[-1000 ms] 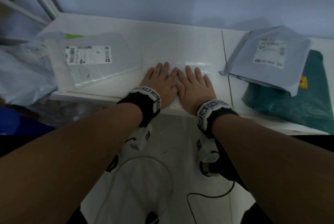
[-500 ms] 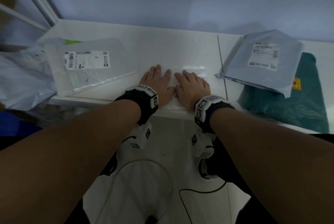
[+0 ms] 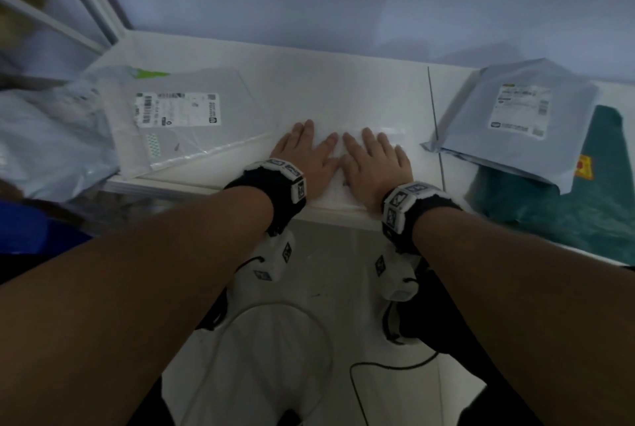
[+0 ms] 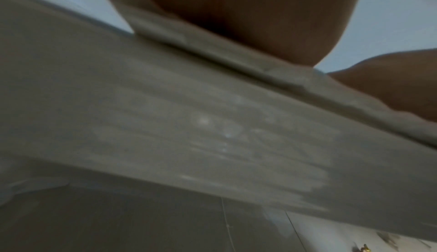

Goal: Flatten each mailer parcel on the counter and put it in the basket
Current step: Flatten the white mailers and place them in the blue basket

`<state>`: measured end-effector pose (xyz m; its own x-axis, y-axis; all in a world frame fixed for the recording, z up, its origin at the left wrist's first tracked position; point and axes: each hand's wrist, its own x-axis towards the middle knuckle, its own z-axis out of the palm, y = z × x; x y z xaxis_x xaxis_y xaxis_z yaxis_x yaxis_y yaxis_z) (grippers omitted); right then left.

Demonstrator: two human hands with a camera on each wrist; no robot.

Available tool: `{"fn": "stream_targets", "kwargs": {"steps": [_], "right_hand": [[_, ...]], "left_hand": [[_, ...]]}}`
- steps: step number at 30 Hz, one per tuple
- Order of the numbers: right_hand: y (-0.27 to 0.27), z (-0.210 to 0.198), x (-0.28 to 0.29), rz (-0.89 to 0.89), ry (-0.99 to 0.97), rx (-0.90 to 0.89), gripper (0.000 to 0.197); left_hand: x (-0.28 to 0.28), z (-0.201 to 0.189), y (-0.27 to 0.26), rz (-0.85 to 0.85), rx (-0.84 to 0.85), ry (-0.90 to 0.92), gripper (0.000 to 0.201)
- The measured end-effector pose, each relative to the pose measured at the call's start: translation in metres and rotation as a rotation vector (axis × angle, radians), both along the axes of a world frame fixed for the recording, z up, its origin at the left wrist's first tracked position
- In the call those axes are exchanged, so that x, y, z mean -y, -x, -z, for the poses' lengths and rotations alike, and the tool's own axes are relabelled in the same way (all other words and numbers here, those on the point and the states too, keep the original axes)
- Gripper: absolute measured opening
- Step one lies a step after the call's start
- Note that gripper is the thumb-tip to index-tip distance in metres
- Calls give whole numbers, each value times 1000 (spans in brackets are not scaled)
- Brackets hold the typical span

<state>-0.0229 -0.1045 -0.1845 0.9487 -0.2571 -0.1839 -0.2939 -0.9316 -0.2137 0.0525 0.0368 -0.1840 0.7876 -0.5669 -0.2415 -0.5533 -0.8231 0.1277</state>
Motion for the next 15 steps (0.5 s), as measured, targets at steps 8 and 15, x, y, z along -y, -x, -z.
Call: {"fn": "stream_targets", "kwargs": {"steps": [8, 15], "right_hand": [[-6, 5, -4, 39, 49, 120, 53], [-9, 7, -3, 46, 51, -2, 57]], "left_hand": [[-1, 3, 5, -34, 65, 58, 56], [-3, 4, 4, -45, 69, 60, 55]]}}
